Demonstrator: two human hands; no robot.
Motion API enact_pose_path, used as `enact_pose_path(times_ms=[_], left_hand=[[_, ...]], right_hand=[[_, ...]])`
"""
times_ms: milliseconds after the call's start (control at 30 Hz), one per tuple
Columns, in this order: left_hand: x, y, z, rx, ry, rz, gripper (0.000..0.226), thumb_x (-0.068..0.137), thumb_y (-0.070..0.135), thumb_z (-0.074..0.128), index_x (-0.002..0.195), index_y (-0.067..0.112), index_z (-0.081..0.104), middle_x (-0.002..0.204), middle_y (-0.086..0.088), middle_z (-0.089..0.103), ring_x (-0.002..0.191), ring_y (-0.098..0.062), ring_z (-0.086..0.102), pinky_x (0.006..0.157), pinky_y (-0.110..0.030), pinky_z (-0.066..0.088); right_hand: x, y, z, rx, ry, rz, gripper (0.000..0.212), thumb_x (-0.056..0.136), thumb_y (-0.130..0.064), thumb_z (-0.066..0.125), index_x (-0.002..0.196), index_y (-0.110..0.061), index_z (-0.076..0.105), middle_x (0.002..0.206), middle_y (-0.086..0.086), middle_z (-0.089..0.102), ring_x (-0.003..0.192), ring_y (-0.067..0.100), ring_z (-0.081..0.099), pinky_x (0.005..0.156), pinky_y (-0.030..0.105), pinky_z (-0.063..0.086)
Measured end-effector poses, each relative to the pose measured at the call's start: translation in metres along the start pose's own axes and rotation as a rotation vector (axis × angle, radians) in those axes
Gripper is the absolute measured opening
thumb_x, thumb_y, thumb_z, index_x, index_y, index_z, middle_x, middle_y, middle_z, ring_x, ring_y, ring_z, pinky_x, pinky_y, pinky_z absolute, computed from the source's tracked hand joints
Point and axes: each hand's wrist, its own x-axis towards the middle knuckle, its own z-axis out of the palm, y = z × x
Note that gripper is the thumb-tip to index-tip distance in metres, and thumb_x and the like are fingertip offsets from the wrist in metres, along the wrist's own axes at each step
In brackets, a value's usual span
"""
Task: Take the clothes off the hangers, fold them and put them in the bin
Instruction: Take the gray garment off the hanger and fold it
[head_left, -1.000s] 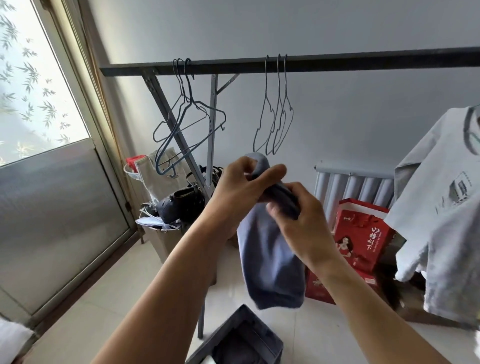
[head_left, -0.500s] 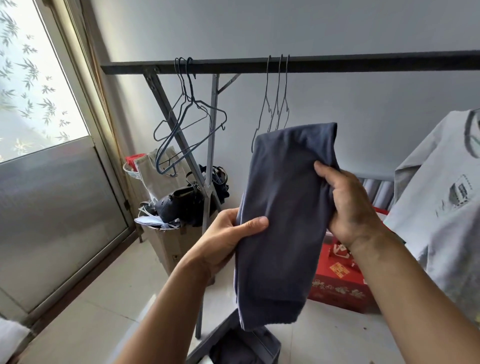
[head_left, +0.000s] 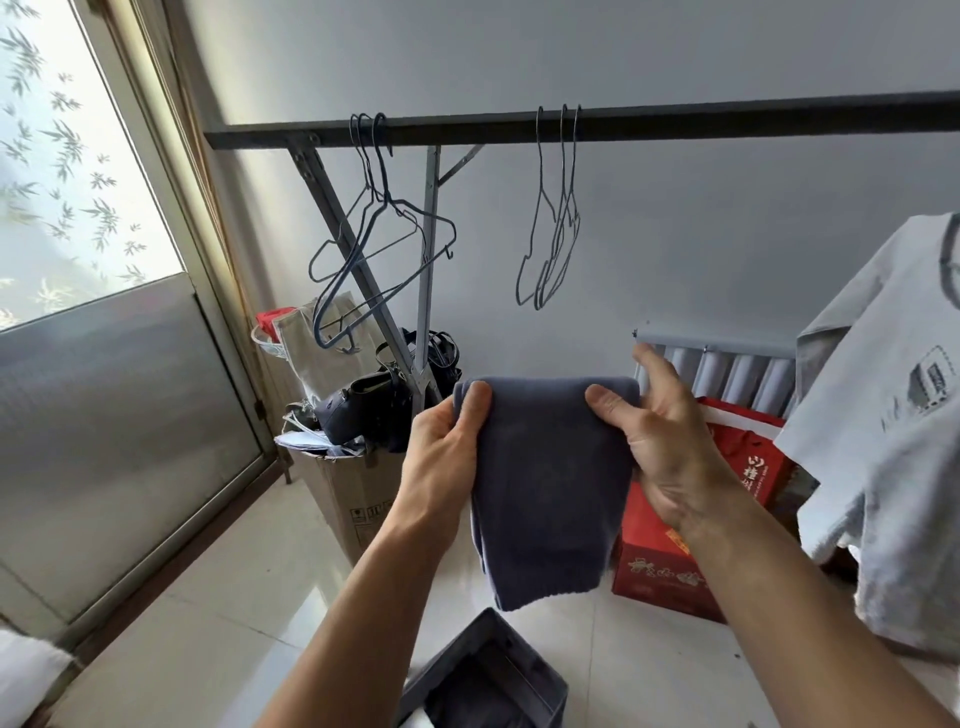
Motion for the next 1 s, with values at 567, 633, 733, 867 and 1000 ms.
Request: enact_pose_path(times_ms=[567, 633, 733, 867, 1000], left_hand=[[0.004, 0.011, -0.003, 0.129, 0.048, 0.363, 0.056, 0.095, 0.041, 0.050, 0.081, -0.013, 0.054, 0.071, -0.009, 0.047, 0.069, -0.018, 0.038, 0.059, -0.032, 0.033], [0.003, 0.009, -0.006, 0.061, 0.018, 0.272, 0.049, 0.093, 0.041, 0.051, 0.084, -0.006, 0.062, 0.077, -0.012, 0.056, 0.074, -0.019, 0.047, 0.063, -0.032, 0.040], [0.002, 0.002, -0.017, 0.001, -0.067, 0.090, 0.041, 0.090, 0.044, 0.056, 0.097, 0.007, 0.070, 0.093, -0.014, 0.067, 0.086, -0.024, 0.058, 0.072, -0.034, 0.047], [-0.003, -0.012, -0.037, -0.012, -0.203, -0.040, 0.038, 0.078, 0.026, 0.077, 0.115, 0.022, 0.067, 0.114, -0.008, 0.072, 0.106, -0.024, 0.068, 0.086, -0.038, 0.057], [-0.002, -0.017, -0.055, -0.097, -0.197, -0.039, 0.047, 0.079, 0.006, 0.068, 0.120, 0.027, 0.063, 0.122, -0.001, 0.069, 0.116, -0.022, 0.063, 0.099, -0.044, 0.052]], right_hand=[[-0.003, -0.017, -0.009, -0.436, -0.247, -0.196, 0.019, 0.082, -0.017, 0.076, 0.093, -0.026, 0.064, 0.090, -0.005, 0.065, 0.084, 0.007, 0.064, 0.068, 0.020, 0.050], [0.000, -0.016, -0.009, -0.495, -0.217, -0.207, 0.016, 0.081, -0.023, 0.077, 0.088, -0.028, 0.064, 0.096, -0.002, 0.061, 0.088, 0.010, 0.061, 0.071, 0.022, 0.048], [0.004, -0.008, -0.002, -0.394, -0.187, -0.176, 0.017, 0.080, -0.024, 0.078, 0.086, -0.021, 0.062, 0.088, 0.001, 0.064, 0.082, 0.015, 0.064, 0.068, 0.027, 0.051], [0.012, 0.008, 0.013, -0.292, -0.133, -0.116, 0.025, 0.077, -0.025, 0.080, 0.090, -0.012, 0.063, 0.089, 0.010, 0.070, 0.086, 0.027, 0.069, 0.077, 0.043, 0.058], [0.018, 0.021, 0.033, 0.001, -0.086, 0.000, 0.041, 0.070, -0.031, 0.076, 0.102, -0.009, 0.063, 0.092, 0.008, 0.071, 0.086, 0.024, 0.070, 0.066, 0.031, 0.058]])
